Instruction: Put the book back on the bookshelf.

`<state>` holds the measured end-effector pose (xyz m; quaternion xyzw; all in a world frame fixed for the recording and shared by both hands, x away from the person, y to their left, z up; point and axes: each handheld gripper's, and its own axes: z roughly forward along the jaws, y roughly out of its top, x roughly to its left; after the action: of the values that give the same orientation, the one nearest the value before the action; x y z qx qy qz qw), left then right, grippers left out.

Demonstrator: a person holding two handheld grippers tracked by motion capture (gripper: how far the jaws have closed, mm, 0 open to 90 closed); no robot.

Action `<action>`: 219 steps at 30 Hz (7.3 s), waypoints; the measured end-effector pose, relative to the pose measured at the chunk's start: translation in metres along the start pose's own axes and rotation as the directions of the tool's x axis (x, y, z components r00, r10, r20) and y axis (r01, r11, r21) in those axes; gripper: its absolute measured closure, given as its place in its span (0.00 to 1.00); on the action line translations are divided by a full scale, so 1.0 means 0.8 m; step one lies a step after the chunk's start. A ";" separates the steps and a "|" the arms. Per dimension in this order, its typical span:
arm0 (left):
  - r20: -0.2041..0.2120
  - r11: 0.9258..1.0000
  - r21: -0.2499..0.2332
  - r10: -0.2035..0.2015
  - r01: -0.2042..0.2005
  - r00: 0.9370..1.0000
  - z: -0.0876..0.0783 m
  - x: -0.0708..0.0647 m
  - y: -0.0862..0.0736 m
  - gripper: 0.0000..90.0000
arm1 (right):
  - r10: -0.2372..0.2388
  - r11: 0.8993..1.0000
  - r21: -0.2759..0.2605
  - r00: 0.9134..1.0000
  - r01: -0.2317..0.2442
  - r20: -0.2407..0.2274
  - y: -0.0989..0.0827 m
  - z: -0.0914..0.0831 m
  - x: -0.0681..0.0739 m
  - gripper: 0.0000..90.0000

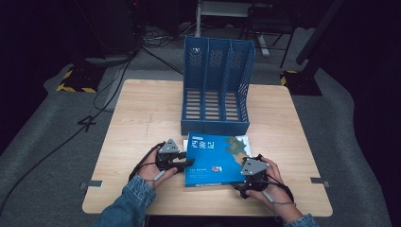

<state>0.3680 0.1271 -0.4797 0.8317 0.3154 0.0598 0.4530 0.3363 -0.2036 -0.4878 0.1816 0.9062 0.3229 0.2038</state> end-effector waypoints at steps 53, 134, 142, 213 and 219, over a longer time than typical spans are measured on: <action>0.074 0.967 0.134 -0.228 0.217 0.971 -0.035 -0.025 0.102 0.92 | 0.031 0.972 -0.232 0.997 -0.045 -0.064 0.095 0.015 0.068 0.18; 0.067 0.932 0.044 -0.362 0.360 0.930 -0.010 -0.005 0.079 0.91 | -0.210 0.945 -0.153 0.893 0.290 0.397 0.100 0.105 0.102 0.00; 0.111 0.911 0.021 -0.411 0.411 0.905 -0.009 0.005 0.075 0.91 | -0.202 0.935 -0.173 0.866 0.310 0.458 0.100 0.114 0.102 0.00; -0.344 0.950 -0.050 -0.305 0.307 0.888 -0.074 0.087 -0.031 0.51 | 0.116 0.932 -0.344 0.993 -0.116 -0.021 0.112 -0.085 -0.069 0.68; -0.366 0.943 -0.019 -0.315 0.332 0.875 -0.071 0.098 -0.052 0.49 | 0.184 0.913 -0.362 0.982 -0.188 -0.045 0.114 -0.096 -0.084 0.68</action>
<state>0.3889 0.2289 -0.4941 0.7515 0.5296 0.1293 0.3715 0.3743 -0.2077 -0.3567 0.2241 0.8104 0.5040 0.1976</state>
